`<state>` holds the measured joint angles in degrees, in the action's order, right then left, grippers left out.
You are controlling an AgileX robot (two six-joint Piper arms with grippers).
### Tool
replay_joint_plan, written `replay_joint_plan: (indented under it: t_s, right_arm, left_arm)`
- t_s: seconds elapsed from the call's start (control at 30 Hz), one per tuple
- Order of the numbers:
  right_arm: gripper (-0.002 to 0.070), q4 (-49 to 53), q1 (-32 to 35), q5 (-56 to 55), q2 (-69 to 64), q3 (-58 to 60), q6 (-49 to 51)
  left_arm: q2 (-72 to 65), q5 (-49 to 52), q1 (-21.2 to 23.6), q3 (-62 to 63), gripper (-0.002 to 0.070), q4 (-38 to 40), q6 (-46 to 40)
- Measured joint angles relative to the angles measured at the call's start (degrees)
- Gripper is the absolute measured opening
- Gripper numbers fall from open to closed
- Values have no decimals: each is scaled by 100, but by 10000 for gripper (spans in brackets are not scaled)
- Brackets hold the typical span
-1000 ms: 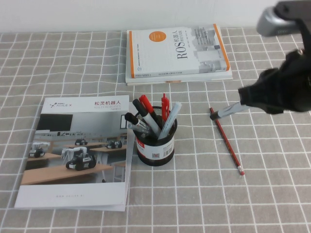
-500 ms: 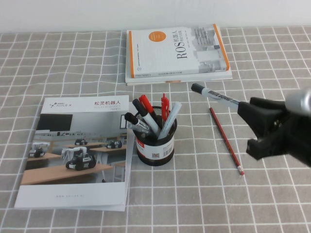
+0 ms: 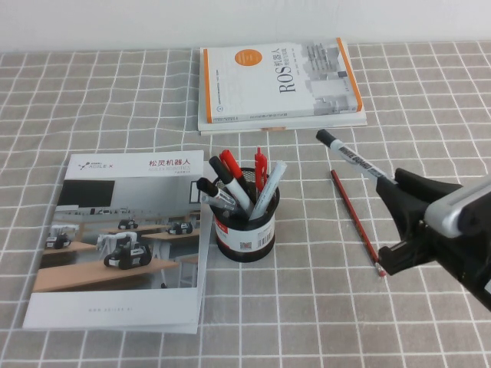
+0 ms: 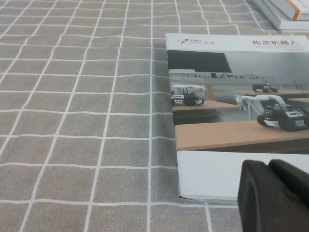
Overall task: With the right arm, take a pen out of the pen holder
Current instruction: Place the pen on the table
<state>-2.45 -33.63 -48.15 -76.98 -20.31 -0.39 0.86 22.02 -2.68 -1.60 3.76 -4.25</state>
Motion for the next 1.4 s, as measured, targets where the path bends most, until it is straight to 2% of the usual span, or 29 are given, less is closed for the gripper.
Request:
replay_joint_plan:
  t_s: [0.13, 0.3, 0.67, 1.1, 1.4]
  right_arm:
    - [107, -263, 0, -267, -318, 10, -451]
    - [107, -1052, 0, -851, -378, 293, -866]
    - [107, -1301, 0, -1365, -707, 705, -370]
    - [107, -1263, -699, -1641, -1618, 287, -333]
    - [107, -1936, -1164, -1662, -2308, -62, -642]
  left_arm:
    - [0, 0, 0, 0, -4, 0, 0]
    - [0, 0, 0, 0, -4, 0, 0]
    - [0, 0, 0, 0, -4, 0, 0]
    - [0, 0, 0, 0, -4, 0, 0]
    - [0, 0, 0, 0, -4, 0, 0]
